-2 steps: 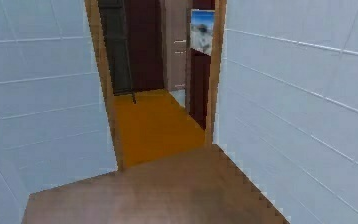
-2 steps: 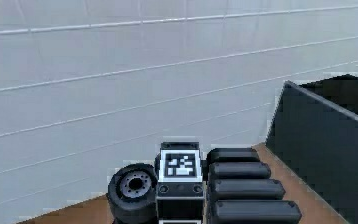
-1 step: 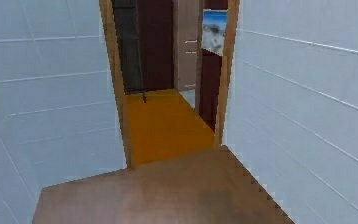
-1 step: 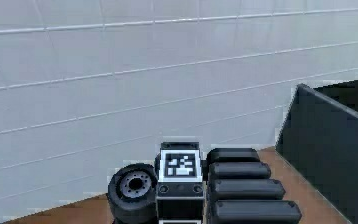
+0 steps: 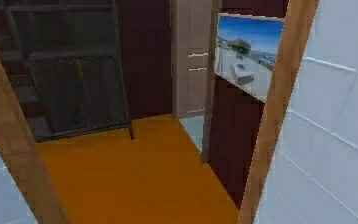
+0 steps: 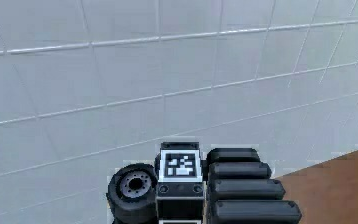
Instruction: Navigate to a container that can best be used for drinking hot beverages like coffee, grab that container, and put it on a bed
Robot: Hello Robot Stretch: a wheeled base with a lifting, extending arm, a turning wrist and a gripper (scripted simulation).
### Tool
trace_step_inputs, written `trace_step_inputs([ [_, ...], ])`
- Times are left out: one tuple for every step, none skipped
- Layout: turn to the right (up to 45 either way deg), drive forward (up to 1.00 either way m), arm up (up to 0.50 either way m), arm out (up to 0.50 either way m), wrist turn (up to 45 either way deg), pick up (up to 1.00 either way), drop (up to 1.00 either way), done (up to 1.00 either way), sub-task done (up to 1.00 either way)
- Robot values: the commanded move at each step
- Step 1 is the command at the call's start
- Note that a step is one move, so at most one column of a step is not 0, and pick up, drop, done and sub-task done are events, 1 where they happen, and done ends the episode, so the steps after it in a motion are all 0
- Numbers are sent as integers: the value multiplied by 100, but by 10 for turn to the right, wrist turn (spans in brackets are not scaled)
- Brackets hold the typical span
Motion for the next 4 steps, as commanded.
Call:
trace_step_inputs([
  [0,100,0,0,0,0,0,0,0],
  [0,95,0,0,0,0,0,0,0],
  [450,0,0,0,0,0,0,0,0],
  [450,0,0,0,0,0,0,0,0],
])
